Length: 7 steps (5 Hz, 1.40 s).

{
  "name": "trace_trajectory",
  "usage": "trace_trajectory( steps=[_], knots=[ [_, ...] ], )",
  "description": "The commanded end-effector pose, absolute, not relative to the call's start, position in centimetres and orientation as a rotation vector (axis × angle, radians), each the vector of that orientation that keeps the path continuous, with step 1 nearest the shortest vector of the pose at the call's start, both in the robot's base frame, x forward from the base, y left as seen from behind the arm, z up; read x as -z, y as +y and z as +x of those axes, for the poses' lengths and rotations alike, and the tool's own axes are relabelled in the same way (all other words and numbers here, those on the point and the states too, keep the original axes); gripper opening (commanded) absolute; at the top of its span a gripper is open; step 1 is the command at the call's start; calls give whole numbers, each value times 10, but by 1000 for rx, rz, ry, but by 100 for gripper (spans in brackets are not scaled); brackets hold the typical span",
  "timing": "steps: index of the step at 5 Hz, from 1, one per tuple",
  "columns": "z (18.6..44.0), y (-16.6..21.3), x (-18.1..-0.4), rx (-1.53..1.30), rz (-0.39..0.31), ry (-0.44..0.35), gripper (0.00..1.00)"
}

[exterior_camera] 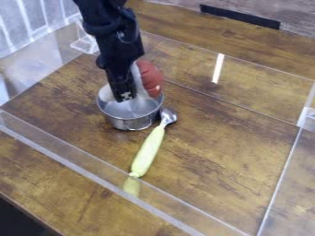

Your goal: Put the mushroom in the silver pot

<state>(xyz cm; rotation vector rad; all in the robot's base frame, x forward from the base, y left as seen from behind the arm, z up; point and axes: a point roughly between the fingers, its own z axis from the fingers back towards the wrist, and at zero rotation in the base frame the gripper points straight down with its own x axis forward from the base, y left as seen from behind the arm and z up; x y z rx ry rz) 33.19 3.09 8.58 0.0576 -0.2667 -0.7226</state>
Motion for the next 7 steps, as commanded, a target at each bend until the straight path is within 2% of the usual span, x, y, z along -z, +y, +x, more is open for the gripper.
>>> trace_trajectory(
  steps=[1, 5, 6, 7],
  knots=[
    [334, 38, -90, 713, 70, -302, 0],
    [348, 43, -85, 708, 24, -303, 0],
    [350, 43, -84, 703, 11, -303, 100],
    [353, 45, -84, 696, -1, -303, 0]
  ],
)
